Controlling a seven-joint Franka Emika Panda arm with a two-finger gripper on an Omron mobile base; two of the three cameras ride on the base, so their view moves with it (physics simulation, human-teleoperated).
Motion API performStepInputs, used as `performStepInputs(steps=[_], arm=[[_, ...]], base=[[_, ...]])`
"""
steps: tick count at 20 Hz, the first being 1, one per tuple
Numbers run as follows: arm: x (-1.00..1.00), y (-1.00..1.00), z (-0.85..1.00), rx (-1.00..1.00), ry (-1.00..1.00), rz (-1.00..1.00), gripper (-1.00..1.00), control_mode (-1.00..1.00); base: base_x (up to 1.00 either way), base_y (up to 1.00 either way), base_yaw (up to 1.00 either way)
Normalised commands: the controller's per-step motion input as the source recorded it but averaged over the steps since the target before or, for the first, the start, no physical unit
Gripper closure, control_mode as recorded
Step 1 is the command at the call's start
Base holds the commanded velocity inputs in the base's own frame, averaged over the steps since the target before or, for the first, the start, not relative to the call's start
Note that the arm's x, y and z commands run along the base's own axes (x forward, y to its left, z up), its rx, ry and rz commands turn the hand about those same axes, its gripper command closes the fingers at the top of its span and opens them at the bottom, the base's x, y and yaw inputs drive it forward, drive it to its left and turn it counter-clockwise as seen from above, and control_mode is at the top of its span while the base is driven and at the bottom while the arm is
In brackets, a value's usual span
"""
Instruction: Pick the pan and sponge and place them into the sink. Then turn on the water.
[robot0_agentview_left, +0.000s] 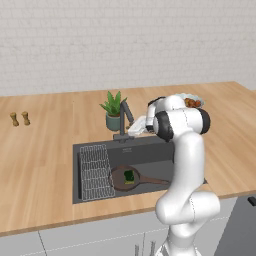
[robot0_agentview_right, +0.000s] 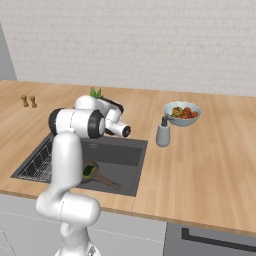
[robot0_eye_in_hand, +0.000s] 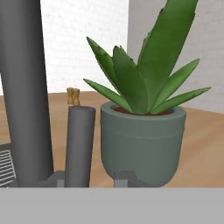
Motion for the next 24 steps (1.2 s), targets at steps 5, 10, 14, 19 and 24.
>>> performStepInputs(steps=[5, 10, 14, 19, 24], arm=[[0.0, -0.42, -0.09, 0.0, 0.0, -0.06, 1.0, -1.0], [0.0, -0.67, -0.15, 0.0, 0.0, -0.1, 1.0, -1.0], [0.0, -0.82, -0.22, 0.0, 0.0, -0.12, 1.0, -1.0], [0.0, -0.99, -0.29, 0.0, 0.0, -0.11, 1.0, -1.0], [0.0, -1.0, -0.48, 0.0, 0.0, -0.11, 1.0, -1.0]], base=[[0.0, 0.0, 0.0], [0.0, 0.0, 0.0], [0.0, 0.0, 0.0], [0.0, 0.0, 0.0], [0.0, 0.0, 0.0]])
